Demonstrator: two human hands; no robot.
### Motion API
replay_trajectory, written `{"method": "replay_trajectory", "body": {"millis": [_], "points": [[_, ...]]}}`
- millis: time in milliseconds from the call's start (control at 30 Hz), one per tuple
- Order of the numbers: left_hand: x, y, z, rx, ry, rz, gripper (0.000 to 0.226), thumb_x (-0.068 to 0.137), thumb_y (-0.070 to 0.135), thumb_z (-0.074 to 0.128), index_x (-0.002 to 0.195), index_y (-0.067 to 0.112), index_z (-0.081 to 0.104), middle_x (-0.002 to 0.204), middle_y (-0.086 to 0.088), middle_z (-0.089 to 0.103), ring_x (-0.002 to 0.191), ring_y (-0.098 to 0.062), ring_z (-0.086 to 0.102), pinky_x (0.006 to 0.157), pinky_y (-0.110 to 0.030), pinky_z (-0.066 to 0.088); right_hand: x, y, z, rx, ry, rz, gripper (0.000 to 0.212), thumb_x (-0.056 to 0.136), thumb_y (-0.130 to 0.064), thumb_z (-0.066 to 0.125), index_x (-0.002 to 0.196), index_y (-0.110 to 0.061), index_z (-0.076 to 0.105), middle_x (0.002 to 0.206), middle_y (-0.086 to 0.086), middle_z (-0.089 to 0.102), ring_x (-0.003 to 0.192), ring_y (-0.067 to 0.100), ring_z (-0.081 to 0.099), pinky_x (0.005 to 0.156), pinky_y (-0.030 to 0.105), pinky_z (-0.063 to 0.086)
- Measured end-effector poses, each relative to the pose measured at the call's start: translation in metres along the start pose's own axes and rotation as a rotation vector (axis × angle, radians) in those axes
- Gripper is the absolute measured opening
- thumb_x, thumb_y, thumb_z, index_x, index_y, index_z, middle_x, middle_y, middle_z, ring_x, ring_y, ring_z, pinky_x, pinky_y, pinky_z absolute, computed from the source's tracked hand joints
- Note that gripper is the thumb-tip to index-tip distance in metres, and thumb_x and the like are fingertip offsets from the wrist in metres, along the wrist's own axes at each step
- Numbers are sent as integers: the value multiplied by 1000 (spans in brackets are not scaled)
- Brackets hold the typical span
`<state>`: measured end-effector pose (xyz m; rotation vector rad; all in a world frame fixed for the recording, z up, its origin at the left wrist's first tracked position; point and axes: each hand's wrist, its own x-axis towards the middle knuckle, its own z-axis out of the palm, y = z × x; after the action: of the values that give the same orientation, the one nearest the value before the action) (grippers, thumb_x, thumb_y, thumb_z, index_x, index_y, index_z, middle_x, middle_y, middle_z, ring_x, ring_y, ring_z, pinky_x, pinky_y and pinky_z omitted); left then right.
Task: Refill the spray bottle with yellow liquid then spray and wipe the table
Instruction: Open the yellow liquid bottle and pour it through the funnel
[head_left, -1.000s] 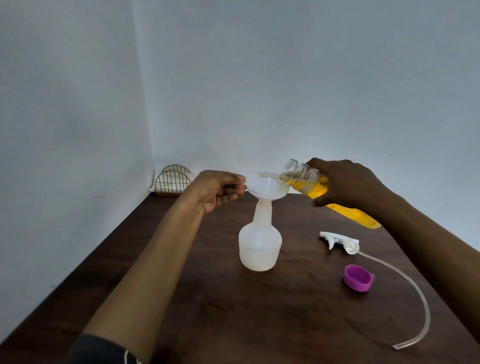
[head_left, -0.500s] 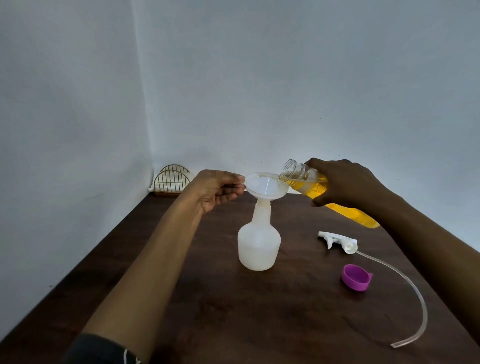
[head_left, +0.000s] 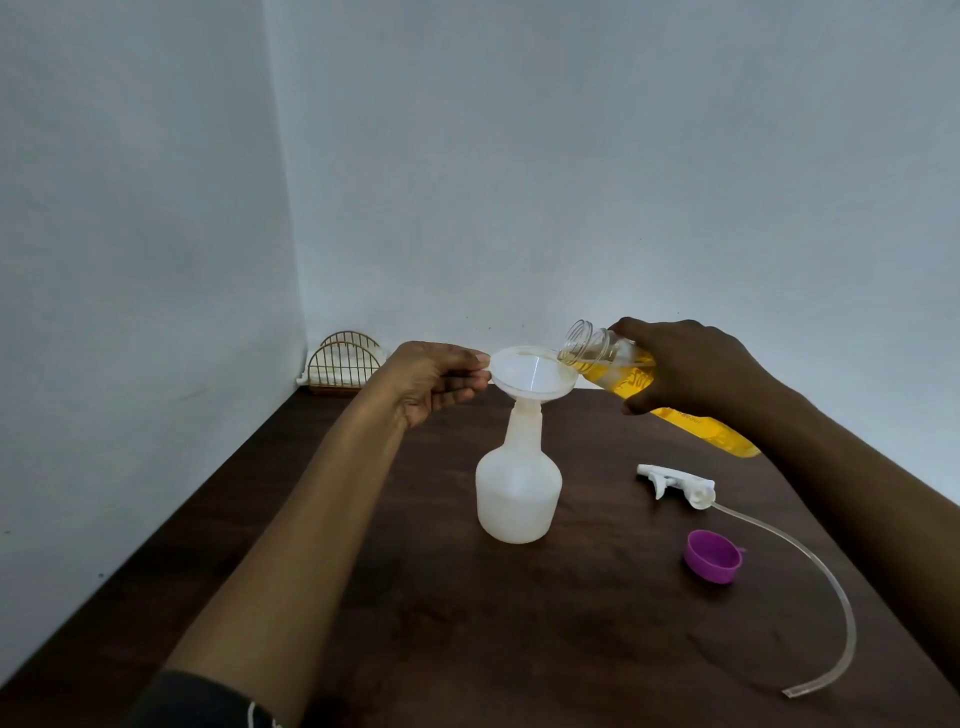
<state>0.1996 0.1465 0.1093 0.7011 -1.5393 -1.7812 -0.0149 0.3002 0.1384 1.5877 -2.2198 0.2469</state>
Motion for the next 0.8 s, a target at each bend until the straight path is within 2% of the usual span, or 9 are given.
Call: {"method": "replay_trajectory", "body": {"millis": [800], "points": [[-1, 1, 2, 5, 4, -2, 9, 83, 3, 64, 75, 4, 67, 55, -2, 69, 47, -6, 65, 44, -16, 51, 0, -3, -6, -37, -8, -7, 77, 64, -44, 79, 130, -35, 41, 113, -4, 62, 106, 24, 53, 67, 28, 33]]}}
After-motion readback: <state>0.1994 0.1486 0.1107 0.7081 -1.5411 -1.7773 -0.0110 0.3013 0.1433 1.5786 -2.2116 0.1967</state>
